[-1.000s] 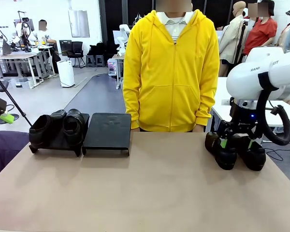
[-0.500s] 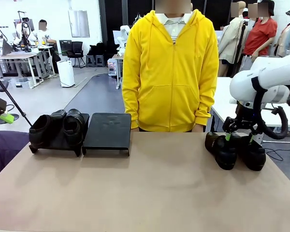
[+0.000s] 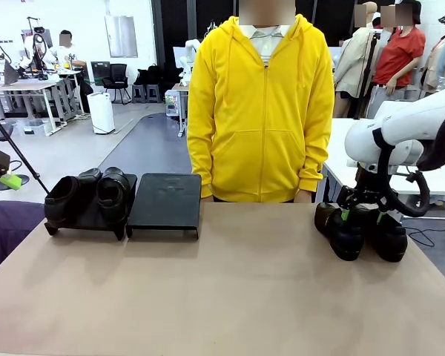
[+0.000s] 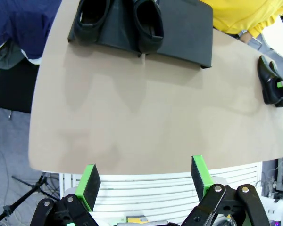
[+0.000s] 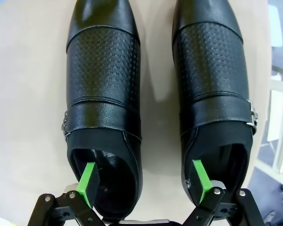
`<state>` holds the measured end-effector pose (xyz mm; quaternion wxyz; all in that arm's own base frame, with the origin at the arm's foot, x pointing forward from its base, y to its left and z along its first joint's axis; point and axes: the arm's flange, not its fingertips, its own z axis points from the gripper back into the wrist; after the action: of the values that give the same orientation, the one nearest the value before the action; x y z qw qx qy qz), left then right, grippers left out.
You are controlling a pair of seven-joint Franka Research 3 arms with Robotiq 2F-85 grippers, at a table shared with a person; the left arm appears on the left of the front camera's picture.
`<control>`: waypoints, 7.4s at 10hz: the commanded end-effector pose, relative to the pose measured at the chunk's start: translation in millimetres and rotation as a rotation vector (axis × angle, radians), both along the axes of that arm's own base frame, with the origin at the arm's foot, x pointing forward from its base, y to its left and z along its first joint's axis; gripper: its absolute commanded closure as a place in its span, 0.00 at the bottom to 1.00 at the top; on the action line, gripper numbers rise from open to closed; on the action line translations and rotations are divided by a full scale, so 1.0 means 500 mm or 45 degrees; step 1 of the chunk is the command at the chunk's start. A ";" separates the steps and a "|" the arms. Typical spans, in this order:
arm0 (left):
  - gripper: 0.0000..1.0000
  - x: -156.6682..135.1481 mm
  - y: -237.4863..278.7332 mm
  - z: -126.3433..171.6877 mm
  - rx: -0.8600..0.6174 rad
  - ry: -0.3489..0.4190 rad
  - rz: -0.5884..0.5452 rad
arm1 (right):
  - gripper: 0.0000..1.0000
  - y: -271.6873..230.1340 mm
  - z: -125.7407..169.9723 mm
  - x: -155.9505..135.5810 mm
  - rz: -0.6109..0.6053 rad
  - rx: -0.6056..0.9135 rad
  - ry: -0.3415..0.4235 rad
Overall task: Organize the shoes by placing them on the stand.
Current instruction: Pick up one Shoe and place it in the middle of the table.
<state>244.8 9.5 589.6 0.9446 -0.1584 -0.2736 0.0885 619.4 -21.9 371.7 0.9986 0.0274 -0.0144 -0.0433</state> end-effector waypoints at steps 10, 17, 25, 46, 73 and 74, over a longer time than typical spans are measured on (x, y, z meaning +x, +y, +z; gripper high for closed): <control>0.00 -0.001 0.007 0.000 0.013 -0.001 -0.011 | 0.00 0.049 0.018 0.024 0.124 -0.028 0.064; 0.00 -0.001 0.007 0.000 0.013 -0.001 -0.011 | 0.00 0.037 -0.017 0.035 0.065 -0.035 0.108; 0.00 -0.001 0.007 0.000 0.013 -0.001 -0.011 | 1.00 0.030 -0.033 0.034 0.048 0.021 0.140; 0.00 -0.001 0.007 0.000 0.013 -0.001 -0.011 | 1.00 0.083 0.262 -0.476 0.027 0.327 0.055; 0.00 -0.001 0.007 0.000 0.013 -0.001 -0.011 | 0.00 0.488 0.151 -0.633 0.464 0.443 0.105; 0.00 -0.001 0.007 0.000 0.013 -0.001 -0.011 | 0.00 0.419 0.181 -0.639 0.472 0.408 0.107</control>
<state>244.8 10.0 589.7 0.9445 -0.1586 -0.2737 0.0885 306.0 239.6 442.3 0.9693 0.2071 0.0381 0.1271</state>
